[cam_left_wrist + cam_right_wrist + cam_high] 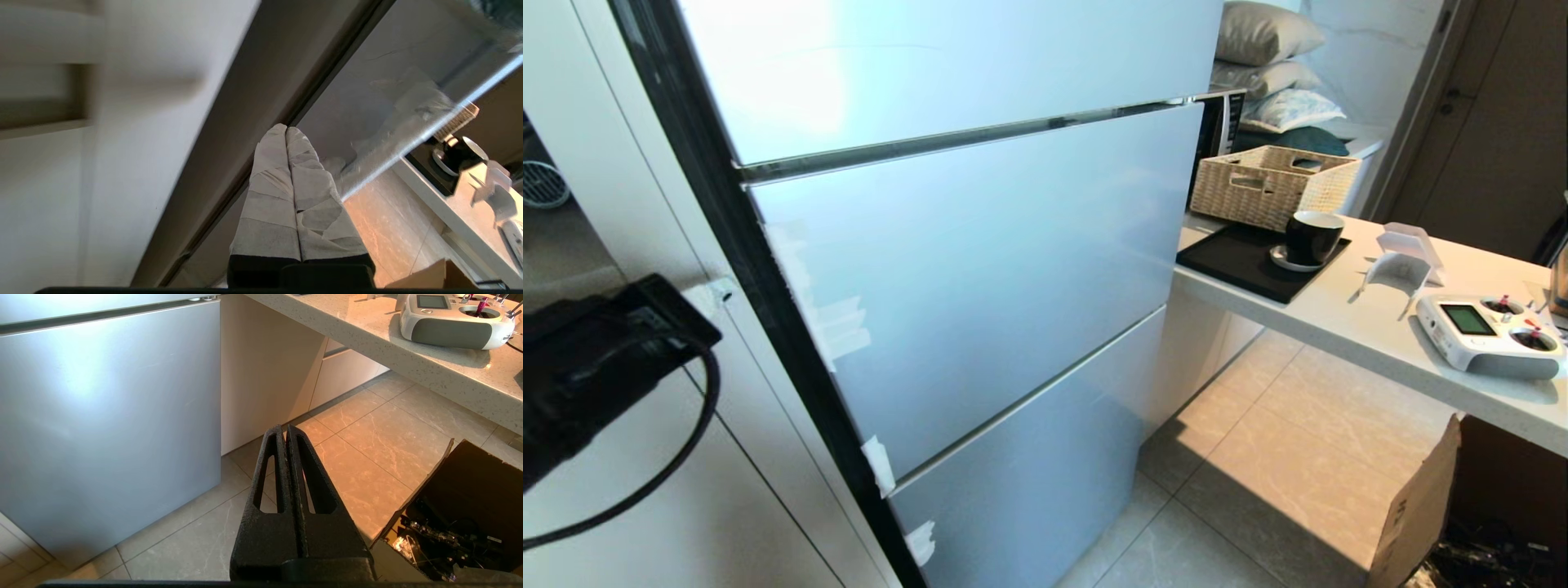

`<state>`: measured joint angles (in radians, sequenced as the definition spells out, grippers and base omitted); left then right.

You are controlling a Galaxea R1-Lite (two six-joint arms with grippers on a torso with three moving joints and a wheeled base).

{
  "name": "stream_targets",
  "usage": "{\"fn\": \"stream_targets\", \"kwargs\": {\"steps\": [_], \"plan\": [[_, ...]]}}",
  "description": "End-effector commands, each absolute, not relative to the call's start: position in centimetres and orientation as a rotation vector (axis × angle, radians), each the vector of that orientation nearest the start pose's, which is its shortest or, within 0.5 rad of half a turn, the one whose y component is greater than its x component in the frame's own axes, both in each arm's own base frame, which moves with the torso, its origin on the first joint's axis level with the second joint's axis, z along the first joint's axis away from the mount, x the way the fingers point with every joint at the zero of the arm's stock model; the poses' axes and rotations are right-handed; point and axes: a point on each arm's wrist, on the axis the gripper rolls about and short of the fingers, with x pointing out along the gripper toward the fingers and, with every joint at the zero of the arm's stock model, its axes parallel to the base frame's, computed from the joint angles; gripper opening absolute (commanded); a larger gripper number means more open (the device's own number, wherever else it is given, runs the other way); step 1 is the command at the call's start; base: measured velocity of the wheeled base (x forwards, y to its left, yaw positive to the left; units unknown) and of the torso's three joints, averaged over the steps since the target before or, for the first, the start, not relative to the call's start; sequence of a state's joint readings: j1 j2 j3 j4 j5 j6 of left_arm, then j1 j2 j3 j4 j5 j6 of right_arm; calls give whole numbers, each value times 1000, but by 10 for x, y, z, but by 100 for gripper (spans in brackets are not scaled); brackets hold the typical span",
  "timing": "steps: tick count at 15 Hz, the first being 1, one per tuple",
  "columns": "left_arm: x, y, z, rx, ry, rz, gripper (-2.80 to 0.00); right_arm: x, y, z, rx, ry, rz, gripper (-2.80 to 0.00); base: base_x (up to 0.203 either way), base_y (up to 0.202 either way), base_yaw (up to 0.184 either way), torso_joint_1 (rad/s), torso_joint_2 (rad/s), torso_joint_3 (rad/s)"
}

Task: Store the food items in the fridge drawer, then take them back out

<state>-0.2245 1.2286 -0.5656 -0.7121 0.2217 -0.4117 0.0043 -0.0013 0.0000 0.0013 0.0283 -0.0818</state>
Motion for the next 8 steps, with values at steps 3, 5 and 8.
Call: {"fn": "stream_targets", "kwargs": {"steps": [3,5,8], "plan": [[207,-50,235,-428,-61,36,-280,-23,1,75,-83,0,34,-280,0,0,0,0,0,0],[210,-51,237,-431,-66,39,-280,-23,1,75,-83,2,34,-280,0,0,0,0,0,0],[214,-62,236,-430,-49,3,-280,-23,1,75,-83,0,34,-280,0,0,0,0,0,0]]}}
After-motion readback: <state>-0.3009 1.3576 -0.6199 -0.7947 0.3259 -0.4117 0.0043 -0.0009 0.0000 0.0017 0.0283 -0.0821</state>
